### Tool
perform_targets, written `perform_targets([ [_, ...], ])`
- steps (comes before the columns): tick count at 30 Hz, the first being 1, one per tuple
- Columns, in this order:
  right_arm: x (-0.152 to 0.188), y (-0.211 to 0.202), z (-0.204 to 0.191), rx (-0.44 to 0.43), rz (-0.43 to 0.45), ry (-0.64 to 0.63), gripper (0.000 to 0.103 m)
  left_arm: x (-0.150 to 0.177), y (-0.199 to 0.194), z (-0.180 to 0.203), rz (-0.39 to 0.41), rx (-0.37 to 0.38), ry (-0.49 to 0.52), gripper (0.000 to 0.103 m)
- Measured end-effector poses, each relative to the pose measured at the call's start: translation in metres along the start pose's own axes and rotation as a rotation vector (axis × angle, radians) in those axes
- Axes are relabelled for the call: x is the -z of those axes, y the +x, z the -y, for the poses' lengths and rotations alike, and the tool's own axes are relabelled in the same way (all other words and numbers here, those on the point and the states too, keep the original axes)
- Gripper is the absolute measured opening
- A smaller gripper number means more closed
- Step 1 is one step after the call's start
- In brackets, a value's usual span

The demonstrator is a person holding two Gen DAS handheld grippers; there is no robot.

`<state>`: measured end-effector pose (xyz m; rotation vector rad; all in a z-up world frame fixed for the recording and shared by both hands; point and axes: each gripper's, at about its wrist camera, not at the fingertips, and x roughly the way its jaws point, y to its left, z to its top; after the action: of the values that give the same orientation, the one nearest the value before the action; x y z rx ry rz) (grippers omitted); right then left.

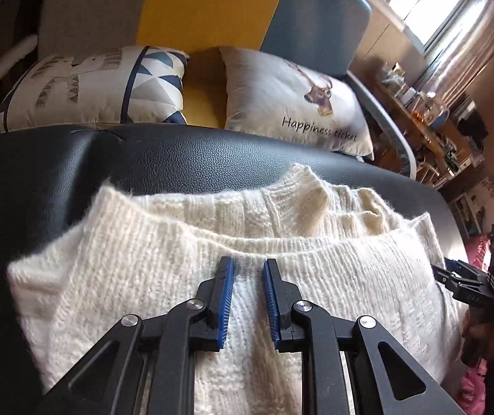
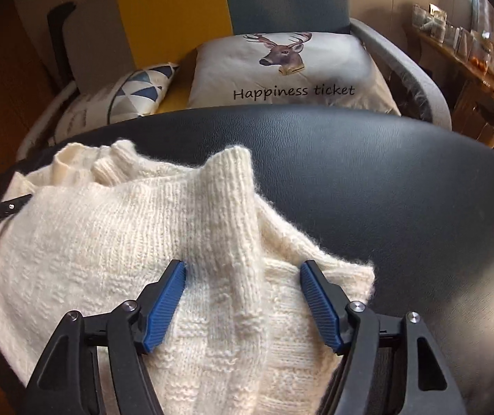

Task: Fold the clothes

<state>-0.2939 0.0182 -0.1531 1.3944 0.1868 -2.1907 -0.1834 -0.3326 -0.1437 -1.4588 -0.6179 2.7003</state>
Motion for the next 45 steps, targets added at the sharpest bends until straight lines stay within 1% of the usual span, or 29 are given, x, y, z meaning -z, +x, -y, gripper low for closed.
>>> perform_targets([
  [3, 0.020, -0.011, -0.003, -0.032, -0.031, -0.018, 0.070, 0.018, -0.008, 0.011, -0.018, -0.019, 0.067, 0.019],
  [5, 0.034, -0.019, -0.004, -0.057, -0.050, -0.026, 0.070, 0.035, -0.017, 0.015, -0.034, -0.019, 0.081, 0.019],
  [8, 0.057, -0.036, -0.001, -0.126, -0.068, 0.001, 0.070, 0.060, -0.033, 0.019, -0.037, -0.028, 0.114, 0.019],
  [9, 0.065, -0.046, 0.004, -0.169, -0.066, 0.033, 0.070, 0.066, -0.038, 0.018, -0.042, -0.026, 0.099, 0.019],
  [11, 0.085, -0.072, 0.016, -0.286, -0.021, 0.097, 0.070, 0.077, -0.049, 0.016, -0.048, -0.025, 0.071, 0.019],
  [12, 0.097, -0.087, 0.022, -0.350, -0.002, 0.114, 0.070, 0.082, -0.060, 0.017, -0.031, -0.037, 0.068, 0.019],
  [14, 0.128, -0.109, 0.032, -0.472, -0.012, 0.126, 0.070, 0.092, -0.079, 0.023, 0.007, -0.066, 0.077, 0.019],
  [15, 0.145, -0.116, 0.035, -0.507, -0.030, 0.121, 0.070, 0.097, -0.088, 0.029, 0.024, -0.060, 0.089, 0.019],
  [18, 0.192, -0.127, 0.044, -0.534, -0.085, 0.108, 0.070, 0.113, -0.107, 0.063, 0.055, 0.037, 0.142, 0.019],
  [21, 0.217, -0.123, 0.063, -0.586, -0.068, 0.197, 0.070, 0.128, -0.100, 0.118, 0.022, 0.131, 0.240, 0.019],
  [22, 0.220, -0.121, 0.068, -0.620, -0.049, 0.226, 0.070, 0.134, -0.096, 0.137, 0.008, 0.167, 0.272, 0.019],
  [24, 0.218, -0.113, 0.075, -0.687, -0.023, 0.266, 0.070, 0.144, -0.083, 0.172, -0.027, 0.217, 0.343, 0.019],
  [26, 0.212, -0.103, 0.078, -0.757, -0.020, 0.288, 0.070, 0.156, -0.069, 0.203, -0.069, 0.262, 0.406, 0.019],
  [27, 0.209, -0.098, 0.077, -0.799, -0.034, 0.292, 0.070, 0.163, -0.063, 0.217, -0.090, 0.280, 0.433, 0.019],
  [29, 0.204, -0.090, 0.071, -0.844, -0.076, 0.279, 0.072, 0.175, -0.053, 0.238, -0.138, 0.325, 0.475, 0.019],
  [31, 0.200, -0.085, 0.064, -0.938, -0.123, 0.245, 0.072, 0.182, -0.044, 0.247, -0.170, 0.327, 0.496, 0.019],
  [32, 0.198, -0.084, 0.058, -0.965, -0.164, 0.208, 0.072, 0.185, -0.039, 0.251, -0.185, 0.329, 0.505, 0.019],
  [34, 0.196, -0.084, 0.043, -0.946, -0.254, 0.103, 0.072, 0.188, -0.032, 0.253, -0.207, 0.332, 0.499, 0.019],
  [35, 0.198, -0.083, 0.035, -0.942, -0.309, 0.045, 0.072, 0.189, -0.026, 0.253, -0.225, 0.319, 0.501, 0.019],
  [36, 0.199, -0.082, 0.026, -0.918, -0.361, -0.017, 0.072, 0.191, -0.021, 0.252, -0.250, 0.309, 0.492, 0.019],
  [37, 0.200, -0.082, 0.019, -0.871, -0.395, -0.077, 0.067, 0.192, -0.017, 0.251, -0.264, 0.325, 0.465, 0.019],
  [38, 0.200, -0.084, 0.015, -0.853, -0.406, -0.110, 0.067, 0.193, -0.015, 0.251, -0.276, 0.339, 0.441, 0.019],
  [40, 0.200, -0.086, 0.011, -0.830, -0.425, -0.135, 0.067, 0.195, -0.015, 0.251, -0.274, 0.344, 0.432, 0.019],
  [43, 0.204, -0.088, 0.010, -0.830, -0.428, -0.121, 0.067, 0.201, -0.018, 0.250, -0.270, 0.361, 0.396, 0.019],
  [45, 0.204, -0.092, 0.015, -0.816, -0.397, -0.088, 0.067, 0.203, -0.021, 0.250, -0.246, 0.359, 0.385, 0.019],
])
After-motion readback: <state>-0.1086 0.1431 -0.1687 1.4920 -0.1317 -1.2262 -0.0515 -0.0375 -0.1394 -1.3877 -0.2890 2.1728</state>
